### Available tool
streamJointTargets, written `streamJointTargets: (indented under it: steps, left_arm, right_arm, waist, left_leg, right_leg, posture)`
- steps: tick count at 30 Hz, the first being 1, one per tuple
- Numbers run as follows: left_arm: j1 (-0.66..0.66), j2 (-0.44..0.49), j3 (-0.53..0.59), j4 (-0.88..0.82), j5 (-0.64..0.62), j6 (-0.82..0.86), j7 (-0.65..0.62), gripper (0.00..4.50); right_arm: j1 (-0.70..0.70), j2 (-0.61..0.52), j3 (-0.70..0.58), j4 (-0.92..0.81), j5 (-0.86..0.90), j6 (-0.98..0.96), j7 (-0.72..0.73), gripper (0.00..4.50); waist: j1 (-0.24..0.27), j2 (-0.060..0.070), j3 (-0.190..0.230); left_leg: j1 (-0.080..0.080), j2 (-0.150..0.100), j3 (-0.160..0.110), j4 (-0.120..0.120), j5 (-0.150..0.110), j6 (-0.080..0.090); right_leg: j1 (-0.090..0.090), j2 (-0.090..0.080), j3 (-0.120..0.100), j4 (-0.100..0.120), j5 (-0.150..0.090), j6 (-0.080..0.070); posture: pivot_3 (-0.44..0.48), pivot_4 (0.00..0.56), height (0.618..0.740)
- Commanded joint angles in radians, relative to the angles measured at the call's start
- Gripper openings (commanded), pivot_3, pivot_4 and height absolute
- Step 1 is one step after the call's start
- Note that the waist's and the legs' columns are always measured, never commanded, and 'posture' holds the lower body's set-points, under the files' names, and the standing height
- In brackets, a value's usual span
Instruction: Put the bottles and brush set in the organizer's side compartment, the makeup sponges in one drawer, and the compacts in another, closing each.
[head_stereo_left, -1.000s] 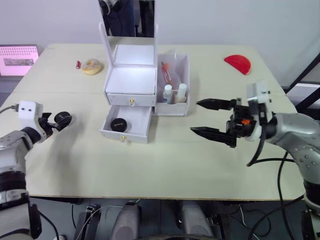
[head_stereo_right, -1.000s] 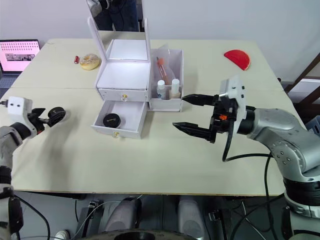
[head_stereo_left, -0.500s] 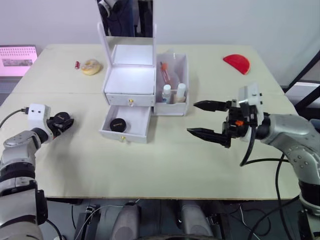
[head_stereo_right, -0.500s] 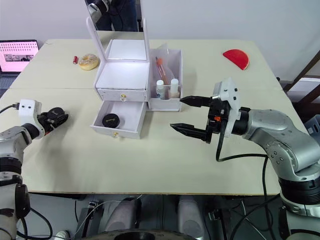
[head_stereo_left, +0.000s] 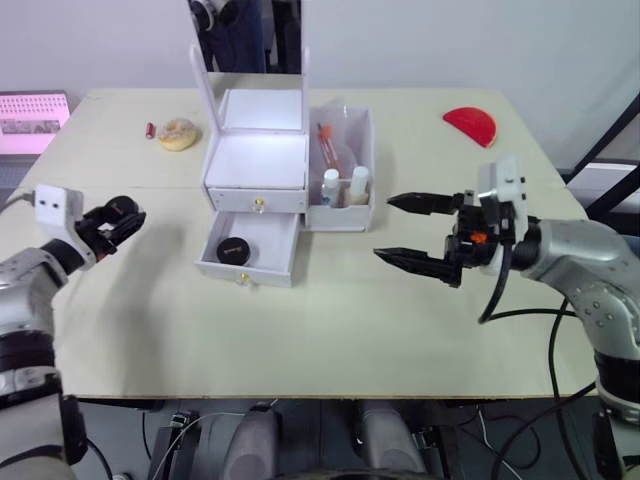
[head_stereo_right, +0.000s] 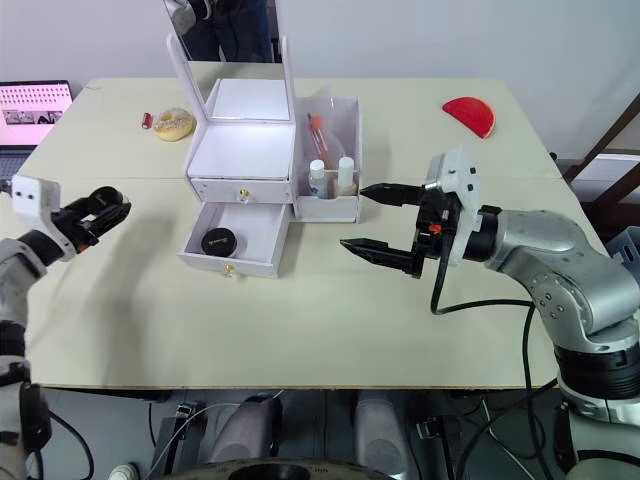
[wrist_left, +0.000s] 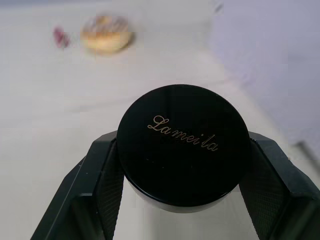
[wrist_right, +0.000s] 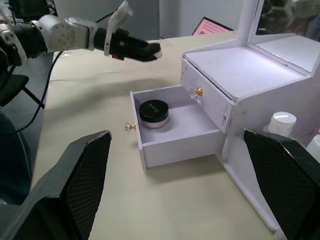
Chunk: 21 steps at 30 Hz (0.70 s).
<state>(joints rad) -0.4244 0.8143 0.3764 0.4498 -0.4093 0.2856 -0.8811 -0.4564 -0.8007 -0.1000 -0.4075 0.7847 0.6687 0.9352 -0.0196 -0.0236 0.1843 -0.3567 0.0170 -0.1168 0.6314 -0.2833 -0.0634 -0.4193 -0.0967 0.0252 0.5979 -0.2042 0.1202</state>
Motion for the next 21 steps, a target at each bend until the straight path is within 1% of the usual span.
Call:
streamJointTargets:
  steps: [1, 2, 5, 9, 12, 15, 17, 21]
  left_arm:
    - [0.05, 0.078, -0.012, -0.247, -0.112, 0.136, -0.151, 2.66]
    - [0.062, 0.093, -0.032, -0.295, -0.129, 0.17, -0.183, 2.66]
    - [0.053, 0.104, -0.108, -0.405, -0.16, 0.242, -0.245, 2.66]
    - [-0.03, 0.059, -0.23, -0.475, -0.163, 0.286, -0.278, 2.66]
    - [-0.108, -0.004, -0.341, -0.442, -0.109, 0.261, -0.299, 2.66]
    - [-0.153, -0.044, -0.408, -0.378, -0.055, 0.223, -0.314, 2.66]
    - [-0.172, -0.061, -0.443, -0.328, -0.015, 0.185, -0.329, 2.66]
    - [-0.187, -0.078, -0.468, -0.271, 0.02, 0.146, -0.352, 2.66]
  right_arm:
    - [-0.078, 0.008, 0.043, 0.047, -0.038, -0.029, 0.047, 4.5]
    - [-0.099, 0.012, 0.061, 0.066, -0.05, -0.027, 0.057, 4.5]
    - [-0.16, 0.037, 0.113, 0.108, -0.069, -0.015, 0.079, 4.5]
    - [-0.23, 0.075, 0.175, 0.152, -0.1, 0.01, 0.091, 4.5]
    - [-0.268, 0.098, 0.209, 0.178, -0.118, 0.023, 0.104, 4.5]
    - [-0.291, 0.121, 0.224, 0.203, -0.141, 0.016, 0.106, 4.5]
    - [-0.298, 0.131, 0.228, 0.21, -0.16, 0.005, 0.105, 4.5]
    - [-0.299, 0.148, 0.224, 0.21, -0.177, 0.004, 0.098, 4.5]
  waist:
    - [0.0, 0.0, 0.0]
    - [-0.001, 0.0, 0.0]
    - [0.005, 0.001, 0.001]
    - [0.005, 0.001, 0.001]
    - [0.004, 0.001, 0.001]
    - [-0.001, 0.001, 0.001]
    - [-0.005, 0.001, 0.001]
    - [-0.004, 0.001, 0.001]
  left_leg:
    - [0.0, 0.0, 0.0, 0.0, 0.0, 0.0]
    - [0.0, 0.0, 0.0, 0.0, 0.0, 0.0]
    - [0.0, 0.0, 0.0, 0.0, 0.0, 0.0]
    - [0.0, 0.0, 0.0, 0.0, 0.0, 0.0]
    - [-0.001, 0.0, 0.0, 0.0, 0.0, 0.0]
    - [-0.001, 0.0, 0.0, 0.0, 0.0, 0.0]
    - [0.0, 0.0, 0.0, 0.0, 0.0, 0.0]
    - [-0.001, 0.0, 0.0, -0.001, 0.0, 0.0]
  right_leg:
    - [0.0, 0.0, 0.0, 0.0, -0.001, -0.001]
    - [0.0, 0.0, 0.0, 0.0, -0.002, -0.004]
    - [0.0, 0.0, 0.0, 0.0, -0.002, -0.004]
    - [0.0, 0.0, 0.0, 0.0, -0.002, -0.004]
    - [0.0, 0.0, 0.0, 0.0, -0.002, -0.003]
    - [0.0, 0.0, 0.0, -0.001, -0.001, -0.001]
    - [-0.001, 0.001, 0.0, 0.0, 0.0, 0.0]
    - [-0.003, 0.001, 0.0, 0.0, 0.0, 0.0]
  posture:
    - [0.0, 0.15, 0.739]
    - [0.0, 0.15, 0.739]
    - [0.0, 0.15, 0.739]
    - [0.0, 0.15, 0.739]
    - [0.0, 0.15, 0.739]
    - [0.0, 0.15, 0.739]
    - [0.0, 0.15, 0.739]
    - [0.0, 0.15, 0.739]
